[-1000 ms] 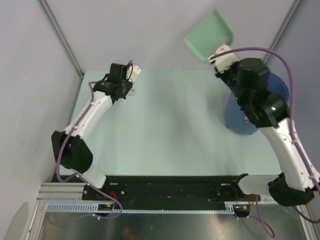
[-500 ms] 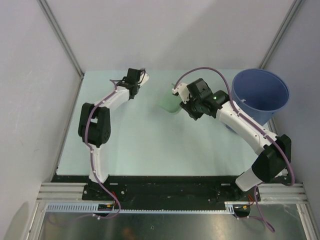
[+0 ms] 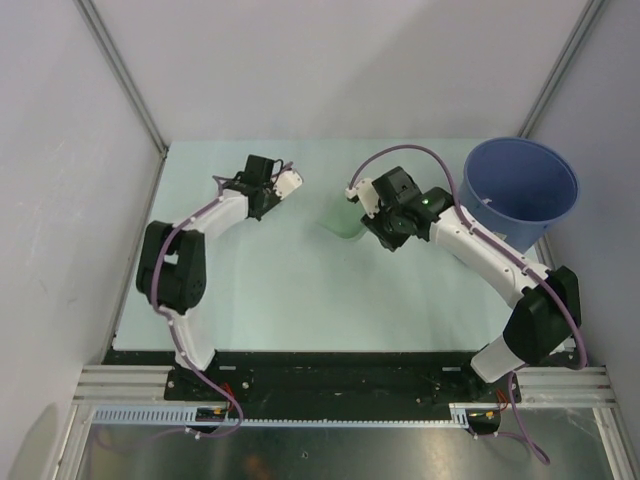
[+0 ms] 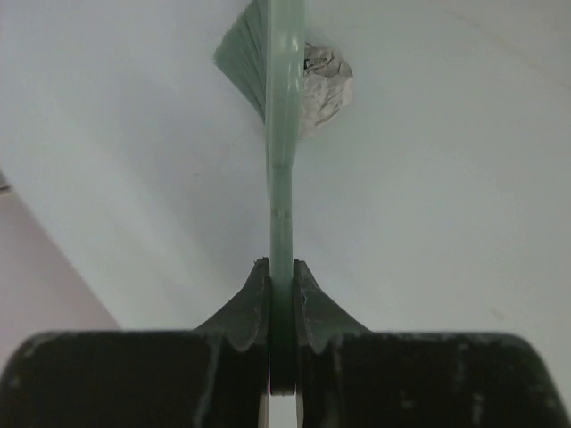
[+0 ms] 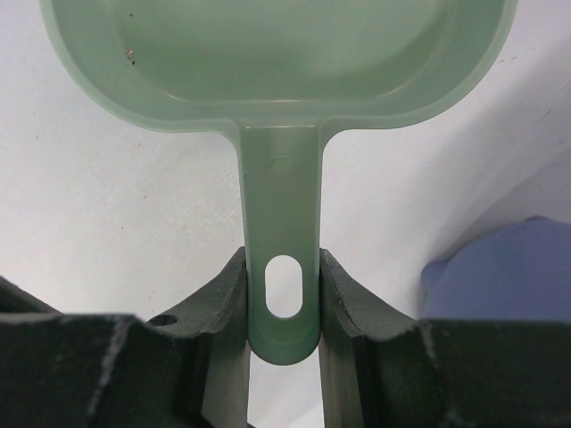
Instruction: Sweep away the paper scraps from the table
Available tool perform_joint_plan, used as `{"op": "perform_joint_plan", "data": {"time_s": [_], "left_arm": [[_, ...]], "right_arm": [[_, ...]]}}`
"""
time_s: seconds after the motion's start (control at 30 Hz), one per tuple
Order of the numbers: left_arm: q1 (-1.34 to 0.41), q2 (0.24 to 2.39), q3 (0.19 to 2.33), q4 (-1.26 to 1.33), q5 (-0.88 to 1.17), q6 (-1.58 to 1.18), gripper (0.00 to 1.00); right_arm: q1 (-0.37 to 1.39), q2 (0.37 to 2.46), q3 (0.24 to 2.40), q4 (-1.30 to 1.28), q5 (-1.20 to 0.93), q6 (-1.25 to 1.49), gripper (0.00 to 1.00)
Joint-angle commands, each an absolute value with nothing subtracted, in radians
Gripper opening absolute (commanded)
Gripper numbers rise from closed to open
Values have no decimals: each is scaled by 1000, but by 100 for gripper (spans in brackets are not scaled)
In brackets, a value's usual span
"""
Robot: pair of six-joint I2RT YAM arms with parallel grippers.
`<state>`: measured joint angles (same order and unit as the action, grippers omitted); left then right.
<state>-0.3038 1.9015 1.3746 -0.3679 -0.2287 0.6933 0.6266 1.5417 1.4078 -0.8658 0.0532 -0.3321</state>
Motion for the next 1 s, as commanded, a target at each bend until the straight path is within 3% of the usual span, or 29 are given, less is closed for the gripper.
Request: {"op": "perform_joint_plan", "data": {"time_s": [0.0,0.3,0.53,0.83,0.97], "left_arm": [[-341,1783,1286,-638,138,611,0],[-333,1583,1273,-722,184,402,0],[-293,1464,1318,-755,158,385,0],[-161,1557,1223,-753,187,367,0],[-164,1618,1249,-752,342,341,0]], "right_arm": [[644,1540,1381,-873,58,-292,0],[745,1540,1258,-946,-101,-193,0],[758,1655,1206,-819,-63,-153,0],[761,1883,1339,-726,54,-179,0],[758,1966,1440,-723,55,-167,0]]}}
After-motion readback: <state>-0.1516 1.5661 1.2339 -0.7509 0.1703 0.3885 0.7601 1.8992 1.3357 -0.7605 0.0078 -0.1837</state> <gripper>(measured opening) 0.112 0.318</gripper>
